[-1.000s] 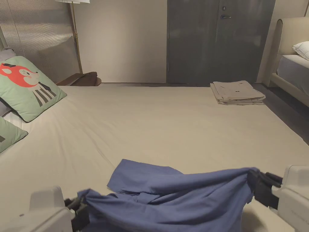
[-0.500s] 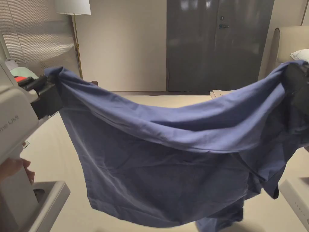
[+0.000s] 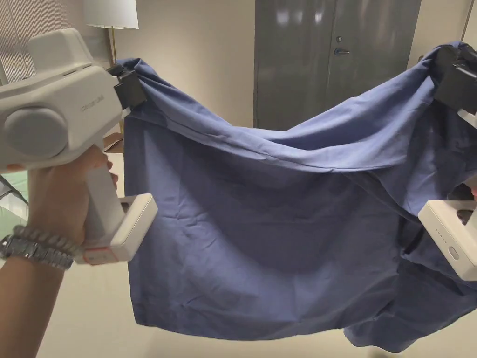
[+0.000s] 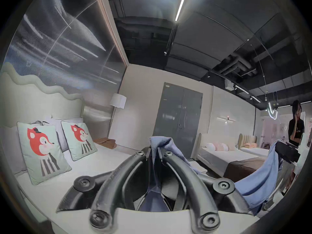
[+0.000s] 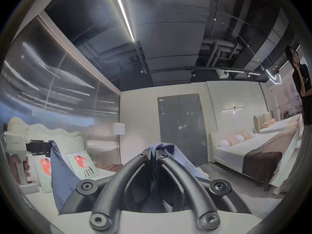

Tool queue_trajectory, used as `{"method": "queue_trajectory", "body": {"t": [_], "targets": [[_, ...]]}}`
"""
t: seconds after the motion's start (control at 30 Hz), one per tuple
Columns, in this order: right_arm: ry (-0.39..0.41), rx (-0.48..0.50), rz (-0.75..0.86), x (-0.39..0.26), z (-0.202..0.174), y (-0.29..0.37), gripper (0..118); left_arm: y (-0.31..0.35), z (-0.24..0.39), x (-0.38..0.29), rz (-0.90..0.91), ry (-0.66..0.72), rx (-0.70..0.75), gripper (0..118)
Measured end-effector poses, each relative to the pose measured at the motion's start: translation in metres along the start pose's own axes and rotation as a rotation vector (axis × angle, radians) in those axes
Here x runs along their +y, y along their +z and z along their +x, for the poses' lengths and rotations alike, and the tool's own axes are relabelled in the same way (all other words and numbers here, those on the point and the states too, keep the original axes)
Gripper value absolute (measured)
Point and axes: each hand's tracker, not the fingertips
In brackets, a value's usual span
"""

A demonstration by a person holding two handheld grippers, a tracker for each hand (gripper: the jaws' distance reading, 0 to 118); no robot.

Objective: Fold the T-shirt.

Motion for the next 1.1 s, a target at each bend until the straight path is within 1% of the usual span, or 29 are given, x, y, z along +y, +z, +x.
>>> {"method": "queue_trajectory", "body": {"t": [0.1, 0.23, 0.3, 0.43, 0.57, 0.7, 0.77, 0.83, 0.97, 1.1], "targets": [[-0.013, -0.001, -0.02, -0.007, 0.013, -0.036, 3, -0.025, 0.004, 0.005, -0.01, 0.005, 0.008, 4], [0.024, -0.01, -0.025, -0.009, 0.013, -0.074, 3, -0.071, 0.004, 0.009, -0.003, 0.009, 0.023, 4], [0.041, -0.01, -0.035, -0.011, 0.015, -0.092, 3, -0.08, 0.005, 0.013, -0.004, 0.014, 0.035, 4], [0.05, -0.031, -0.054, -0.018, 0.014, -0.12, 3, -0.105, 0.008, 0.012, -0.005, 0.012, 0.057, 4], [0.07, -0.048, -0.081, -0.035, 0.008, -0.132, 3, -0.123, 0.005, -0.002, -0.024, 0.006, 0.077, 4], [0.105, -0.053, -0.17, -0.061, 0.006, -0.139, 3, -0.134, -0.005, -0.028, -0.106, -0.005, 0.112, 4], [0.118, -0.055, -0.204, -0.075, 0.001, -0.131, 3, -0.135, -0.01, -0.044, -0.14, -0.002, 0.123, 4], [0.117, -0.058, -0.234, -0.089, 0.002, -0.126, 3, -0.13, -0.015, -0.058, -0.169, 0.005, 0.13, 4], [0.076, -0.061, -0.343, -0.119, 0.003, -0.116, 3, -0.12, -0.023, -0.086, -0.246, -0.018, 0.14, 4], [0.095, -0.04, -0.436, -0.137, 0.001, -0.091, 3, -0.1, -0.032, -0.109, -0.33, -0.004, 0.158, 4]]}}
